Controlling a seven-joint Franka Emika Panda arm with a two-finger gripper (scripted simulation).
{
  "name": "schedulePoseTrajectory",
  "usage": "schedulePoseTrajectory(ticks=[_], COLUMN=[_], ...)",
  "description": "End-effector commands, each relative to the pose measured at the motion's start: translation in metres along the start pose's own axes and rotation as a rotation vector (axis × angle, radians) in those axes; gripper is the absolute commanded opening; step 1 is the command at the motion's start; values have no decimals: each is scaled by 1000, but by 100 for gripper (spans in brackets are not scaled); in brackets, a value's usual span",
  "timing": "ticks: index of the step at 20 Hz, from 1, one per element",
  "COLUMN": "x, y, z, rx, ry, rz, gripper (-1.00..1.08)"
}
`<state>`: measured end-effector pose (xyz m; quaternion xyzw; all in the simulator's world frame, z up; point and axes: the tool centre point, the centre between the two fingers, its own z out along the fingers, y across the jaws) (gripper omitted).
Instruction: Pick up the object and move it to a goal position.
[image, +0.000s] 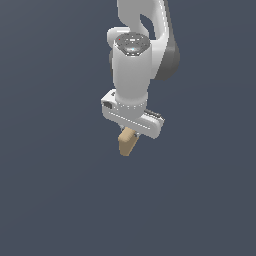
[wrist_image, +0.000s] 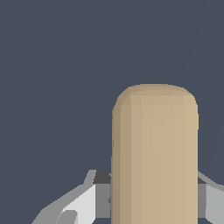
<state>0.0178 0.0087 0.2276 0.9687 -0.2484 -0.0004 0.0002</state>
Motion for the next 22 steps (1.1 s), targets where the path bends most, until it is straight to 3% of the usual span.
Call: schedulePoseTrajectory(ticks=[1, 11, 22], x=[-4, -12, -14], y=[-3, -12, -17], z=[-30, -119, -150], rx=[0, 0, 0], ry=[1, 1, 1], rz=[0, 0, 0], gripper=[-100, -100, -100])
